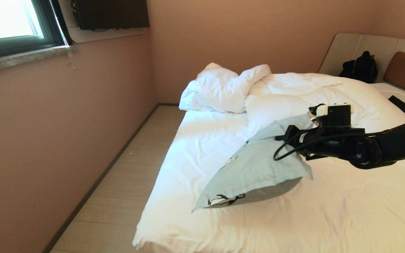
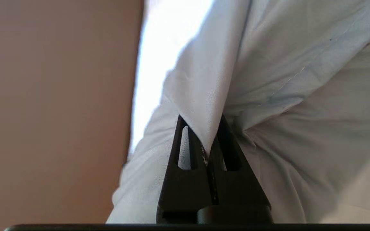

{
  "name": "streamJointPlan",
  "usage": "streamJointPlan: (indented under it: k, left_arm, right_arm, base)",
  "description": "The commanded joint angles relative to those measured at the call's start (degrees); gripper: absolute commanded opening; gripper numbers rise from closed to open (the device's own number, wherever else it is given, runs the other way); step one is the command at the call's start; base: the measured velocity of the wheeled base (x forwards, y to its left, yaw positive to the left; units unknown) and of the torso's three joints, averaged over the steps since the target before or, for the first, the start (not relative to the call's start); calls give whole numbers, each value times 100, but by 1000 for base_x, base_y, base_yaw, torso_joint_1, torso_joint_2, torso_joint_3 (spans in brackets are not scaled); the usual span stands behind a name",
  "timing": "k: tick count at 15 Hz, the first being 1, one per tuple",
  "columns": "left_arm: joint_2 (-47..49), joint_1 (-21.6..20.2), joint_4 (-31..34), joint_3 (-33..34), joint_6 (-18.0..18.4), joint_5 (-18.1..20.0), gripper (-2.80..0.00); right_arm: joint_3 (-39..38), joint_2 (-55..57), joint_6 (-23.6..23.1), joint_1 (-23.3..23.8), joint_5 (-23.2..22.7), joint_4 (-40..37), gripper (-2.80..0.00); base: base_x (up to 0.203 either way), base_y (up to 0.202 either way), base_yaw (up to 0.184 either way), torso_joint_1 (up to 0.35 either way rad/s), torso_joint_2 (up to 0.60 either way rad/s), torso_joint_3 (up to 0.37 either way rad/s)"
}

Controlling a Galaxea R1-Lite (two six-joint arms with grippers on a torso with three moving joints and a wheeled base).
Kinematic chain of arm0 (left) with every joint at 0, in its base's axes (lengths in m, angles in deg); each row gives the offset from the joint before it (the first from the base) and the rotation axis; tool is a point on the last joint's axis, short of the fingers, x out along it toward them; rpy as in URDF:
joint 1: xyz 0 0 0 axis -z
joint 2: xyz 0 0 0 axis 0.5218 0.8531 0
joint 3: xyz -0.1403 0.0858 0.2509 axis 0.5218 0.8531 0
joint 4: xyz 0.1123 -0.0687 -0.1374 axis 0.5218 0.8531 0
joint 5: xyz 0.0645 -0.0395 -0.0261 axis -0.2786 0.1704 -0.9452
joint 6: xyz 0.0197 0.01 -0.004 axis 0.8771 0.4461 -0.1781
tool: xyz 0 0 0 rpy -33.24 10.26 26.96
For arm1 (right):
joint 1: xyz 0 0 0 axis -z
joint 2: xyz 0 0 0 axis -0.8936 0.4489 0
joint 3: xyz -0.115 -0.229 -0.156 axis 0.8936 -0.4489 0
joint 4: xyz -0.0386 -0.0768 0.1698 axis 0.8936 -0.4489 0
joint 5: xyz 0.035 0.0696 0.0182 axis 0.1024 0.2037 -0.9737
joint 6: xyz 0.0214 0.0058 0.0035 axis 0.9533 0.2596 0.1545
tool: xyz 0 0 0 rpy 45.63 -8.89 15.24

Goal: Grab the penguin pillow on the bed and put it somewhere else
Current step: Pick up the pillow, then move to the head of the bed

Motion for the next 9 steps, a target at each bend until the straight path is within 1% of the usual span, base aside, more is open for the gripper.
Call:
streamJointPlan:
  k: [1,4,5,8,9]
  left_arm:
    - [-2,1,0,9,-3,-2,-280]
    - [-2,1,0,9,-3,-2,-280]
    - [-2,-3,0,9,-3,-2,-280]
    - [-2,1,0,9,-3,-2,-280]
    - [-2,1,0,9,6,-2,-280]
  right_arm:
    - [33,-894,229,-2,-275,-406,-280]
    - [-51,-1473,248,0,-460,-597,-280]
    - [-153,-1623,242,12,-654,-598,-280]
    - [-363,-1929,205,234,-1592,-594,-280]
    - [-365,-1991,208,305,-1717,-603,-280]
  base:
    - [0,0,0,0,0,0]
    - [0,0,0,0,0,0]
    - [0,0,0,0,0,0]
    - [0,0,0,0,0,0]
    - [0,0,0,0,0,0]
